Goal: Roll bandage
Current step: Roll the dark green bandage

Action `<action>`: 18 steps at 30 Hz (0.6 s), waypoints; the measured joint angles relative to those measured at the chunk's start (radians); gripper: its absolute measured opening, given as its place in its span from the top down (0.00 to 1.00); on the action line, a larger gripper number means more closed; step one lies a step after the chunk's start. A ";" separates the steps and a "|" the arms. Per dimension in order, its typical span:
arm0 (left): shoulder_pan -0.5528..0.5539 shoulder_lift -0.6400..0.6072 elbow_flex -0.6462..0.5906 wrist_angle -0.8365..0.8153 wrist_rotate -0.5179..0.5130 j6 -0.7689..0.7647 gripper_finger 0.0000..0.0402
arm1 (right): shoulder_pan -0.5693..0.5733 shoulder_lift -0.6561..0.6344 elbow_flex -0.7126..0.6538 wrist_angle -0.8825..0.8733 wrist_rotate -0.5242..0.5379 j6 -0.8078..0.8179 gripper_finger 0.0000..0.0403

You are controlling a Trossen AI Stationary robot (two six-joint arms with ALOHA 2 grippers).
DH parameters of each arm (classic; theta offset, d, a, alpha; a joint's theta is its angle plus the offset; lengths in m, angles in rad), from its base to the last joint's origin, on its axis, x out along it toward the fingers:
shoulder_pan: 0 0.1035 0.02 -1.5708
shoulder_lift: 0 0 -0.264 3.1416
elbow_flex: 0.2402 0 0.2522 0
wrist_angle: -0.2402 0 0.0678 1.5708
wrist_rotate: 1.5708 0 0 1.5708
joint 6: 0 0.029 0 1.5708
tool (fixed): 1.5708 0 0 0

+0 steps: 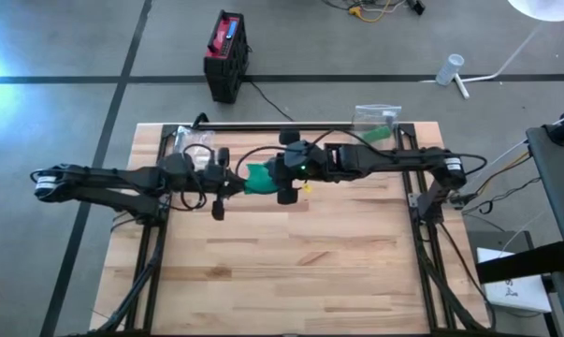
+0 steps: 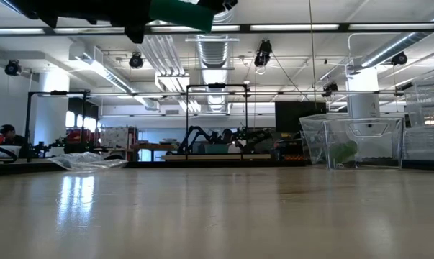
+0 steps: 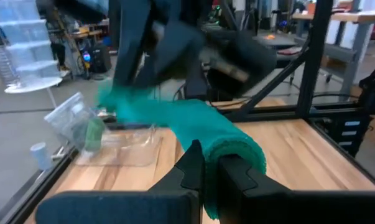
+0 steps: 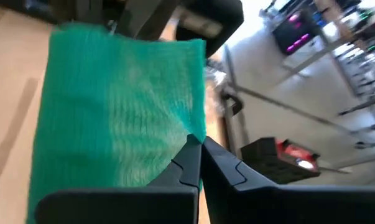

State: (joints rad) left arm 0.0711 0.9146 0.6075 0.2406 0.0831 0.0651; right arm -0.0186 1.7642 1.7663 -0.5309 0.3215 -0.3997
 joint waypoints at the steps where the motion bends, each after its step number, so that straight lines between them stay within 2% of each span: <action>1: 0.000 0.005 0.000 0.008 0.009 0.000 0.98 | 0.000 0.005 -0.001 -0.013 -0.011 0.009 1.00; 7: -0.003 0.044 0.000 0.055 0.020 -0.017 0.98 | 0.000 0.031 -0.002 -0.016 -0.086 0.018 0.94; 12: -0.003 0.061 0.000 0.056 0.033 -0.018 0.98 | 0.001 0.029 -0.001 -0.022 -0.094 0.014 0.81; 18: -0.003 0.046 0.000 0.058 0.036 -0.019 0.98 | 0.001 0.024 0.038 -0.116 -0.094 0.023 0.65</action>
State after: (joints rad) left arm 0.0685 0.9602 0.6071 0.2987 0.1188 0.0463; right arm -0.0177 1.7878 1.8046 -0.6468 0.2279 -0.3771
